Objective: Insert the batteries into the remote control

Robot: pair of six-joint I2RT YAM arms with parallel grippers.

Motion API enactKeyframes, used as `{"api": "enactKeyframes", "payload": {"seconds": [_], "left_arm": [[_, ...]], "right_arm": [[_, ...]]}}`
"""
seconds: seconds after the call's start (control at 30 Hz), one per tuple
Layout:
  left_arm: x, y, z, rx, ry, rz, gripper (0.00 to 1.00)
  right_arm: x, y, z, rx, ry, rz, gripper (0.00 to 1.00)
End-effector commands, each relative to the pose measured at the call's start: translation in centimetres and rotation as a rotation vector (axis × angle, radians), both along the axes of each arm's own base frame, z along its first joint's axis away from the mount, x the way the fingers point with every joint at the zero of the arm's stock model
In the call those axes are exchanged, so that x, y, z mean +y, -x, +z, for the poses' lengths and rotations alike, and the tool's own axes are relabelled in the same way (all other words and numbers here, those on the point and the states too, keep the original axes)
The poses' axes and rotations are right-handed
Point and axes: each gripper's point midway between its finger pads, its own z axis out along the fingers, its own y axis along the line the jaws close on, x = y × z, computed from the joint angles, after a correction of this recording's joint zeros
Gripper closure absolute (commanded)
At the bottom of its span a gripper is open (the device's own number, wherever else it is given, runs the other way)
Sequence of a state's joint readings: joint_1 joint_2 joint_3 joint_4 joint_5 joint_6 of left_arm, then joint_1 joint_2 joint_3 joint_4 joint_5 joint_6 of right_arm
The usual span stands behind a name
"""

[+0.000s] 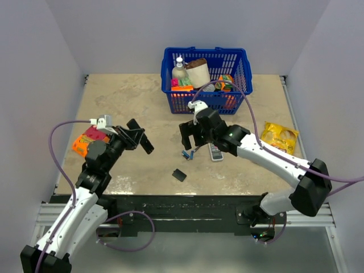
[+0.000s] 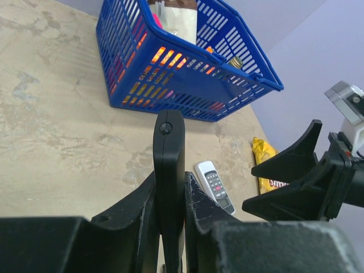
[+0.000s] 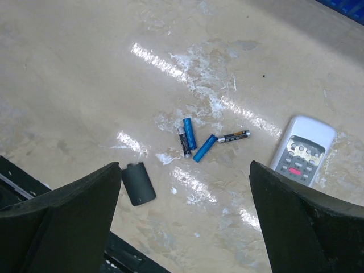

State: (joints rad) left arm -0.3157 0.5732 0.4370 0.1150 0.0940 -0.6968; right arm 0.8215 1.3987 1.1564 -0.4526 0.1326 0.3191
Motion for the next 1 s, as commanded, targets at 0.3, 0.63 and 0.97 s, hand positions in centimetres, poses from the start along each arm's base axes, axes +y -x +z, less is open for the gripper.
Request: {"api": "enactKeyframes", "payload": {"seconds": [0.3, 0.63, 0.97], "left_arm": [[-1.3, -1.3, 2.0, -0.083, 0.013, -0.049, 1.0], [-2.2, -2.3, 0.5, -0.048, -0.049, -0.093, 1.0], [-1.7, -2.4, -0.1, -0.03, -0.06, -0.066, 1.0]], "right_arm": [[1.5, 1.1, -4.3, 0.077, 0.085, 0.144, 0.35], [3.9, 0.4, -7.7, 0.187, 0.175, 0.177, 0.63], [4.4, 0.4, -10.6, 0.249, 0.302, 0.19, 0.73]]}}
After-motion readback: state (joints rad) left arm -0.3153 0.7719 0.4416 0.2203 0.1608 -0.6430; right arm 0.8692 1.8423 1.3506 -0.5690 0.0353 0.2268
